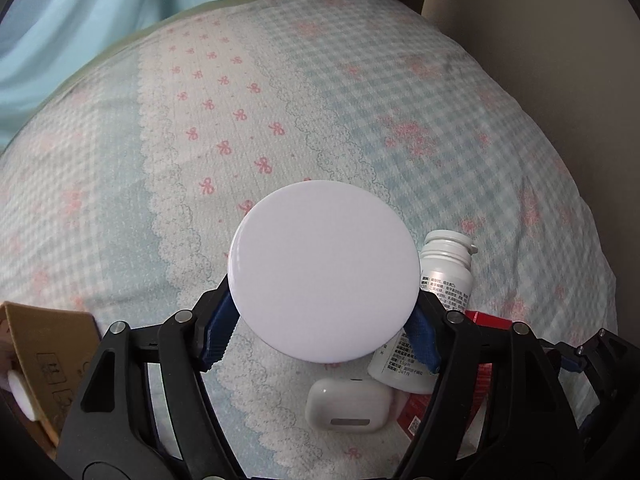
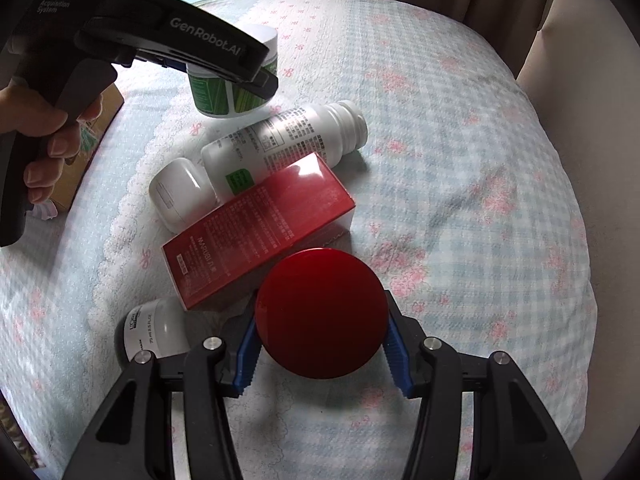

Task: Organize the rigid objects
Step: 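Grasp the green-labelled white jar with left gripper while right gripper grasps the red round jar, then carry the green-labelled jar with left gripper while right gripper carries the red jar to the box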

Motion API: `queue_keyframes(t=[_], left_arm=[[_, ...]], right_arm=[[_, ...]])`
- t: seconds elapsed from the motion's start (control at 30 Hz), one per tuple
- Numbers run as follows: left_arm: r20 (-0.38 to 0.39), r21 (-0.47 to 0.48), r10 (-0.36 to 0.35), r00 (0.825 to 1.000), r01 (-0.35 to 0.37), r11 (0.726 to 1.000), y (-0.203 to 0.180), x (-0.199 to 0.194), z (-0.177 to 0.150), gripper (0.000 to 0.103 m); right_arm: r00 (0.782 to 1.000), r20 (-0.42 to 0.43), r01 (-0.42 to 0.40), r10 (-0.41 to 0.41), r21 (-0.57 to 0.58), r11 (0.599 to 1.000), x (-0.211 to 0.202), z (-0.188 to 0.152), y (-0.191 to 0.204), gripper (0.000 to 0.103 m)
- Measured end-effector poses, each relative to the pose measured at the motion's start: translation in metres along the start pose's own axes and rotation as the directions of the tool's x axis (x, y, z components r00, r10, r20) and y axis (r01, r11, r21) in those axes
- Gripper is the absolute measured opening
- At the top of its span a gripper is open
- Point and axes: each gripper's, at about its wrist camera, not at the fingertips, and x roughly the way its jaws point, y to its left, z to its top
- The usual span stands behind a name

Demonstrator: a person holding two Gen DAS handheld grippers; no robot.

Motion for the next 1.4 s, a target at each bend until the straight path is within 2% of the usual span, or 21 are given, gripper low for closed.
queue_keyframes(t=[0.13,0.33,0.6,0.73,1.07,1.23,1.4], left_arm=[[0.026,-0.038,0.003,1.000,-0.002,0.999,0.004,-0.034,0.001,0.069],[0.096,-0.094,0.010,0.995,-0.001,0.996,0.008,-0.105,-0.003,0.068],[0.175,-0.196,0.019,0.984,0.016,0.981,0.017,-0.182,-0.022,0.068],[0.210,-0.235,0.048,0.977,0.002,0.972,0.025,-0.231,-0.031,0.068],[0.294,-0.344,0.137,0.946,-0.029,0.938,0.088,-0.349,-0.064,0.068],[0.303,-0.379,0.170,0.938,-0.045,0.924,0.135,-0.384,-0.089,0.068],[0.289,-0.398,0.175,0.941,-0.048,0.916,0.192,-0.400,-0.118,0.068]], right_arm=[[1.000,0.030,0.005,-0.005,0.004,1.000,-0.026,0.004,-0.003,0.050],[0.997,0.081,-0.009,0.008,0.012,1.000,-0.079,0.014,-0.006,0.050],[0.989,0.143,-0.036,0.042,-0.043,0.998,-0.144,0.021,0.005,0.050],[0.985,0.162,-0.054,0.065,-0.070,0.996,-0.171,0.026,0.013,0.050],[0.954,0.259,-0.121,0.151,-0.129,0.984,-0.245,0.079,0.060,0.050],[0.942,0.276,-0.154,0.189,-0.143,0.978,-0.266,0.110,0.102,0.050],[0.938,0.276,-0.171,0.212,-0.164,0.971,-0.270,0.135,0.158,0.050]])
